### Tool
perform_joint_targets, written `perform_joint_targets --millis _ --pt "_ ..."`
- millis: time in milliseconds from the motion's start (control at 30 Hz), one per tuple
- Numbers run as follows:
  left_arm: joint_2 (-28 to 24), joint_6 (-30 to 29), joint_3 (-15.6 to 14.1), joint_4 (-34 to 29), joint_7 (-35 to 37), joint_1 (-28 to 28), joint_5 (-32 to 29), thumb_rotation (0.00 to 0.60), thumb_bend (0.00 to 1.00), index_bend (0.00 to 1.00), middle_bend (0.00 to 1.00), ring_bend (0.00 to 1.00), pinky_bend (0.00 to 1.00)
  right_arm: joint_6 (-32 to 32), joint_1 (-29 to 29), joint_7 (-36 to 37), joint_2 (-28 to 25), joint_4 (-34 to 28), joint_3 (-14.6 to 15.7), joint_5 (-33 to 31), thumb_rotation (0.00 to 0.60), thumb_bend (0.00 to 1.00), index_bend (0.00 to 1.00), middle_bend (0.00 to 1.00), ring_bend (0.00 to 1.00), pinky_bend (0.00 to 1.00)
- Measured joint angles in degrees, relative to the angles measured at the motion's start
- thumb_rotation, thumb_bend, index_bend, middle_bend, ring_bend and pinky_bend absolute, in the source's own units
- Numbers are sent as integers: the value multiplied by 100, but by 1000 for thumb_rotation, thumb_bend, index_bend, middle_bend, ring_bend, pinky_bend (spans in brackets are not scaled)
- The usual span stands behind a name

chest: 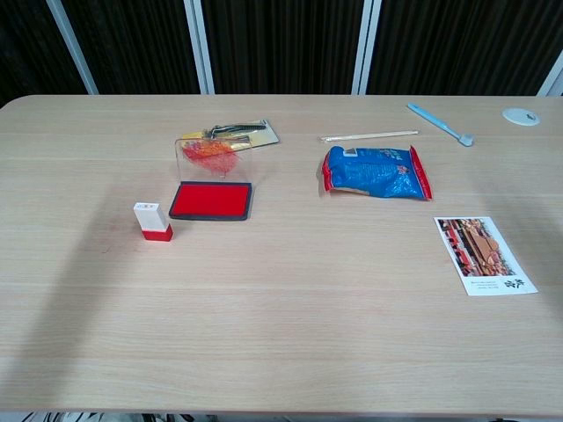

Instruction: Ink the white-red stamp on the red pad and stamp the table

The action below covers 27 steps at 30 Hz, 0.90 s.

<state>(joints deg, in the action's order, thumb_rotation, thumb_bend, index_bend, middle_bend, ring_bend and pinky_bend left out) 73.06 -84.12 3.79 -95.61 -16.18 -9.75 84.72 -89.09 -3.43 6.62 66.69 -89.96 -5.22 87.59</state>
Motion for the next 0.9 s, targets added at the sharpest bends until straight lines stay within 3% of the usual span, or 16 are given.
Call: perform_joint_targets --millis 900 --pt "-1 176 20 -36 -124 -72 -127 600 0 0 0 0 0 69 -3 23 -6 -43 -25 -113 600 6 0 0 0 186"
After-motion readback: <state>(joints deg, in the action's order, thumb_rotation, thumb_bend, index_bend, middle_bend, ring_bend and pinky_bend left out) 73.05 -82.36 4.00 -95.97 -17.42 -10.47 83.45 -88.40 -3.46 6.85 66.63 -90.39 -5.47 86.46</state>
